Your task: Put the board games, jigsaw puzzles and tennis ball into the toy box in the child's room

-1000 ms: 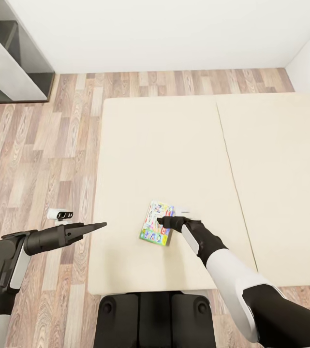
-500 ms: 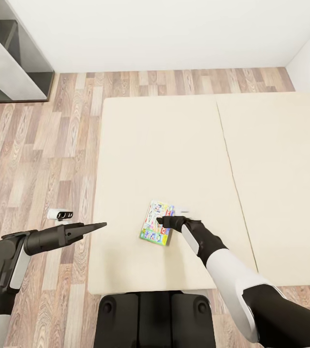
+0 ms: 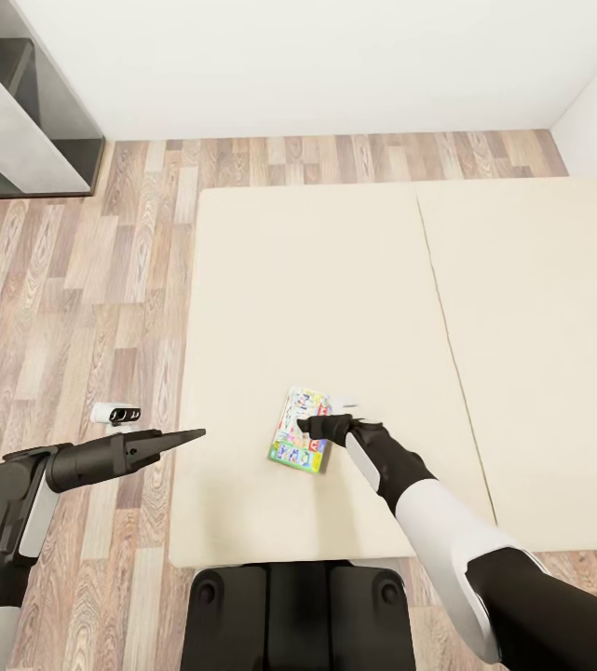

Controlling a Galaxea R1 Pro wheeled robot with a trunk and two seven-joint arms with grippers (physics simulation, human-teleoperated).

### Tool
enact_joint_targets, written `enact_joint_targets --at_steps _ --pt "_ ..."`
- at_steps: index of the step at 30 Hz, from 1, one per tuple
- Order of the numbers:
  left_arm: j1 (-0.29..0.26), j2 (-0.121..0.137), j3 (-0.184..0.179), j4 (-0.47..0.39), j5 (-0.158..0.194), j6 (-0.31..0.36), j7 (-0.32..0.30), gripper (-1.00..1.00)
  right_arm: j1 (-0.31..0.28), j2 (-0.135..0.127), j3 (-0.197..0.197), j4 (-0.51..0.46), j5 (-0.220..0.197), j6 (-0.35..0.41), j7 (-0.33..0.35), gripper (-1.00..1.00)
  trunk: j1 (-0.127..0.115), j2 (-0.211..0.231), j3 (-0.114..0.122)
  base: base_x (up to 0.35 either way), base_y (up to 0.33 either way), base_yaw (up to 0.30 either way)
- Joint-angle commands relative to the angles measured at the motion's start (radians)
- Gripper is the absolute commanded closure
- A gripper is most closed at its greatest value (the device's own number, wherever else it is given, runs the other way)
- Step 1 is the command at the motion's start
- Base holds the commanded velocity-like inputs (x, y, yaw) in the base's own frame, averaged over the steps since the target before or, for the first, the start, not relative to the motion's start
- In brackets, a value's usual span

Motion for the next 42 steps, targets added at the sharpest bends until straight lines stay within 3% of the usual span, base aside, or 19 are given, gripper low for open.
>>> enact_joint_targets --at_steps 1,22,34,42 --pt "0.000 0.000 0.000 0.000 -0.001 0.011 -0.004 -1.00 0.000 0.000 0.002 -0.001 -0.008 0.004 -0.001 -1.00 0.001 -0.002 -0.001 0.000 0.000 0.000" --pt "0.000 -0.001 -0.002 0.000 -0.001 0.011 -0.004 -1.00 0.001 0.000 0.012 -0.012 -0.009 0.001 0.002 -1.00 0.001 -0.002 -0.001 0.000 0.000 0.000" --pt "0.000 -0.002 -0.002 0.000 -0.002 0.011 -0.004 -1.00 0.001 0.000 0.022 -0.039 -0.011 0.003 0.113 -1.00 0.001 -0.002 -0.001 0.000 0.000 0.000" --pt "0.001 -0.002 -0.002 0.000 -0.002 0.011 -0.004 -1.00 0.001 0.000 0.027 -0.039 -0.013 0.003 0.127 -1.00 0.001 -0.002 -0.001 0.000 0.000 0.000"
